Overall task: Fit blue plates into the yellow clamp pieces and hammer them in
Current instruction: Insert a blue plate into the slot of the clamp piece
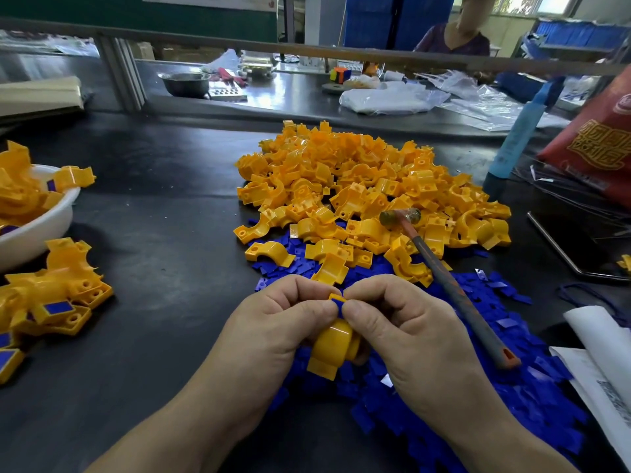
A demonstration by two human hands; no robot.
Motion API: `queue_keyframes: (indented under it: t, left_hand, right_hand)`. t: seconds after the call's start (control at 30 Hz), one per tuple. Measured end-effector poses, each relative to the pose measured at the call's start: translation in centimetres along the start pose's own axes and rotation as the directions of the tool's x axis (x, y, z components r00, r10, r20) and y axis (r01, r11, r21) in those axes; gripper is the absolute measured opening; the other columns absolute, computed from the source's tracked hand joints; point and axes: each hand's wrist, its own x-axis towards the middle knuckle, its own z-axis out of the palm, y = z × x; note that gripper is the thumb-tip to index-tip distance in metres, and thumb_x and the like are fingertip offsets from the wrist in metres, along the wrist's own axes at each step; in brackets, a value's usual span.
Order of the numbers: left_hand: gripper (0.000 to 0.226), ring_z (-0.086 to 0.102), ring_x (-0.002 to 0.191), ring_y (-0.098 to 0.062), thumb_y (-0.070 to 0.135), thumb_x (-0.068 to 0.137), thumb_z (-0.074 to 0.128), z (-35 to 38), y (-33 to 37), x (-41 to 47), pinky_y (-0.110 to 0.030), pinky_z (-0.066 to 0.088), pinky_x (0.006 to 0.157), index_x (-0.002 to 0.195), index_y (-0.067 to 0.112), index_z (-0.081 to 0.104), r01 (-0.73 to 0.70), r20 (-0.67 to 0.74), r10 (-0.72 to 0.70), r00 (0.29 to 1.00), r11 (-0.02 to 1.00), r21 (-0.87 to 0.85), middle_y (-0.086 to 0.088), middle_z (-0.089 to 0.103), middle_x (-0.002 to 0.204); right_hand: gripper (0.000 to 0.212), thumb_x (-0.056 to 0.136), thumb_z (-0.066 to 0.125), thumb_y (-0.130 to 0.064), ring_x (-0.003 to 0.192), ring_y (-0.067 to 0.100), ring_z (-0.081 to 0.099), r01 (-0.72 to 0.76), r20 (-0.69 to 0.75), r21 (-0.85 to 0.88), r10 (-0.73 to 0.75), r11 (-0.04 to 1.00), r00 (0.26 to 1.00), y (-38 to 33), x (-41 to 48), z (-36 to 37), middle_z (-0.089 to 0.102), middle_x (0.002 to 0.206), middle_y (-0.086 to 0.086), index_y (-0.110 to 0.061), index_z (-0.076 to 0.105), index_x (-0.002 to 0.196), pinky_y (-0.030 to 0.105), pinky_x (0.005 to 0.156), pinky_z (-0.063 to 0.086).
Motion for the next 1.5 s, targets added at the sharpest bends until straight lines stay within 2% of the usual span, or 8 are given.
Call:
queue_keyframes:
  t: [0.17,0.33,0.5,0.67,0.8,1.03,1.27,1.5]
  left_hand:
    - [0.012,0.073,0.078,-0.022,0.032,0.075,0.077,-0.4,0.9,0.0,-0.031,0.055,0.063,0.087,0.029,0.075,-0.026,-0.075,0.033,0.997,0.996,0.09,-0.006,0.076,0.089]
    - [0.011,0.068,0.056,-0.007,0.017,0.09,0.068,-4.6,2.3,1.6,-0.023,0.052,0.044,0.085,0.026,0.073,0.06,-0.347,0.057,0.936,0.946,0.318,-0.003,0.074,0.076]
    - [0.012,0.067,0.074,-0.027,0.021,0.091,0.064,-7.4,1.3,3.0,-0.041,0.055,0.063,0.083,0.028,0.07,0.187,-0.472,0.11,0.875,0.821,0.539,-0.004,0.072,0.079]
    - [0.011,0.062,0.092,-0.015,0.036,0.094,0.059,-7.8,1.1,3.1,-0.029,0.047,0.073,0.098,0.036,0.069,0.287,-0.441,0.156,0.884,0.564,0.774,0.006,0.071,0.103]
    - [0.066,0.059,0.114,-0.021,0.057,0.083,0.066,-8.3,1.6,2.8,-0.04,0.051,0.093,0.138,0.023,0.052,0.393,-0.468,0.127,0.875,0.378,0.838,-0.001,0.061,0.129]
    - [0.049,0.052,0.107,-0.017,0.055,0.082,0.067,-8.0,1.2,2.7,-0.03,0.046,0.079,0.123,0.029,0.056,0.371,-0.377,0.146,0.914,0.072,0.926,0.005,0.057,0.116]
    - [0.047,0.053,0.107,-0.018,0.055,0.084,0.066,-8.2,0.7,2.9,-0.031,0.044,0.079,0.123,0.031,0.058,0.347,-0.366,0.215,0.905,0.123,0.93,0.006,0.06,0.115]
    - [0.042,0.053,0.102,-0.019,0.051,0.083,0.068,-8.4,0.7,3.1,-0.029,0.038,0.073,0.117,0.028,0.062,0.319,-0.35,0.243,0.904,0.159,0.934,0.004,0.06,0.108]
  right_hand:
    - [0.021,0.084,0.052,-0.048,0.08,0.007,0.063,0.079,-0.007,-0.285,-0.085,0.955,0.996,-0.2,-0.1,0.2,0.063,0.089,-0.013,-0.043,0.061,0.103,0.019,0.064,0.054]
    - [0.038,0.085,0.057,-0.036,0.098,0.012,0.055,-0.012,-0.235,-0.809,-0.304,0.588,0.923,0.5,1.0,-3.9,0.061,0.109,-0.003,-0.019,0.06,0.119,0.026,0.081,0.047]
    - [0.047,0.089,0.049,-0.044,0.103,0.028,0.05,-0.427,-0.391,-0.888,0.21,0.17,0.896,1.9,1.7,-7.7,0.056,0.117,0.006,-0.027,0.044,0.133,0.04,0.08,0.045]
    - [0.033,0.093,0.046,-0.036,0.073,0.019,0.046,-0.421,-0.349,-0.877,0.294,0.233,0.89,2.9,1.8,-8.0,0.047,0.083,-0.003,-0.031,0.041,0.125,0.034,0.059,0.041]
    - [0.034,0.092,0.044,-0.027,0.07,0.022,0.043,-0.436,-0.394,-0.858,0.196,0.274,0.898,3.0,1.8,-7.9,0.046,0.082,-0.001,-0.027,0.045,0.127,0.034,0.058,0.037]
    - [0.022,0.092,0.043,-0.039,0.049,0.017,0.06,-0.245,-0.263,-0.521,0.119,0.817,0.957,-1.3,1.2,-4.6,0.062,0.063,-0.001,-0.06,0.044,0.098,0.036,0.041,0.05]
    - [0.036,0.091,0.043,-0.05,0.076,-0.007,0.057,-0.046,0.144,-0.642,0.179,0.765,0.973,-1.8,-0.2,-0.8,0.061,0.078,-0.014,-0.073,0.025,0.112,0.016,0.059,0.048]
    - [0.037,0.088,0.039,-0.056,0.092,-0.005,0.055,0.097,0.183,-0.66,0.034,0.745,0.982,-1.1,-0.9,0.8,0.062,0.091,-0.022,-0.061,0.035,0.124,0.013,0.076,0.045]
